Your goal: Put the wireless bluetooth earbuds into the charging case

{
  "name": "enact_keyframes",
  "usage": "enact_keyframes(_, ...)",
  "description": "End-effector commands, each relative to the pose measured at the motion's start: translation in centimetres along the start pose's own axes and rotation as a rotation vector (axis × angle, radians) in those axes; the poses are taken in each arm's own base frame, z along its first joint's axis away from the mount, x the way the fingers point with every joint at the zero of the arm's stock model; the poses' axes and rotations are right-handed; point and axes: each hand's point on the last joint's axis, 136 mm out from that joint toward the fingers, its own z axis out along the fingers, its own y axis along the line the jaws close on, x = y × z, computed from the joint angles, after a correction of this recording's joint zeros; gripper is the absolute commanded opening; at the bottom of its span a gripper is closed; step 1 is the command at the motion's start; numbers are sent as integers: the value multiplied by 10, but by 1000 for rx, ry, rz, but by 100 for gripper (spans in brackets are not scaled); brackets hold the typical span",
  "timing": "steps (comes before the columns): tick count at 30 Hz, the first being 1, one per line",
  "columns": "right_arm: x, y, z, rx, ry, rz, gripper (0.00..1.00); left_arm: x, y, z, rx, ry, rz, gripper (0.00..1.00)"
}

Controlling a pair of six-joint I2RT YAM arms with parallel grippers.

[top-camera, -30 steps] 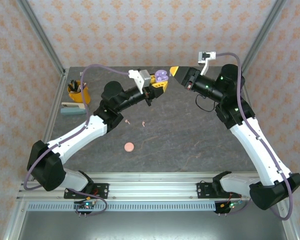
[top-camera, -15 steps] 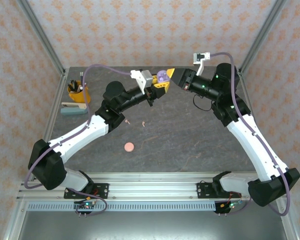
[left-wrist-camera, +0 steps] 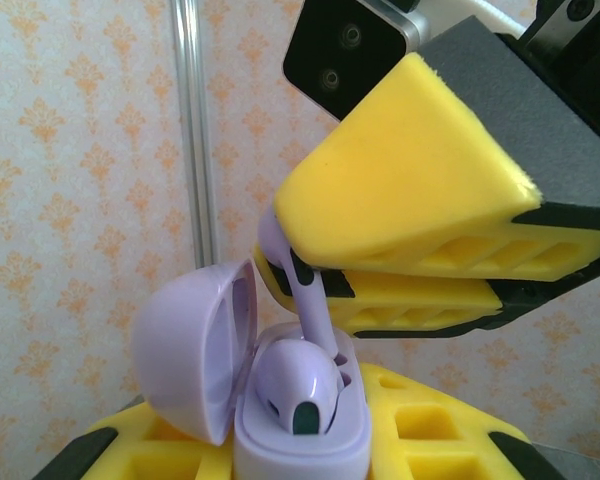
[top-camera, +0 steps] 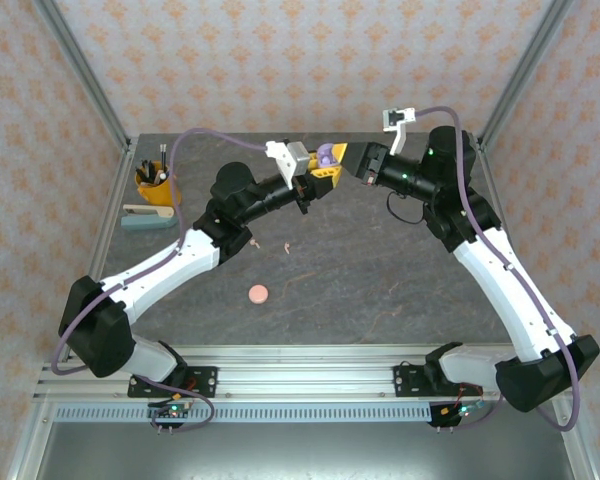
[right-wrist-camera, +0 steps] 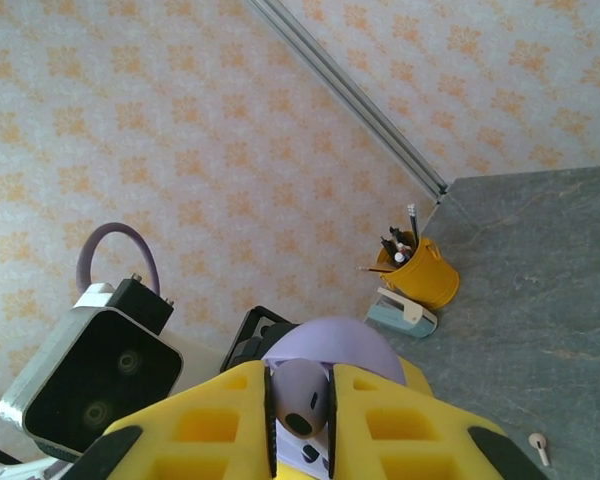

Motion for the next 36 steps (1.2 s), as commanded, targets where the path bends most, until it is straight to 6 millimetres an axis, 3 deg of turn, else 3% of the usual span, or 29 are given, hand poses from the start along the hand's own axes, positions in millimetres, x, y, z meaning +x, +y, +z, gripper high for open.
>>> enact_keyframes(1, 10, 6, -4, 3, 52, -42, 19, -33, -4, 1, -2, -87, 50, 0)
enact_keyframes(16, 23, -10, -8, 89, 103, -97, 18, -35, -3, 0, -7, -92, 56, 0)
enact_keyframes(24, 16, -21, -7, 143, 73, -74, 28, -34, -5, 0, 0, -88, 53, 0)
enact_keyframes(36, 7, -26, -8, 190, 32, -54, 31, -32, -7, -1, 8, -85, 47, 0)
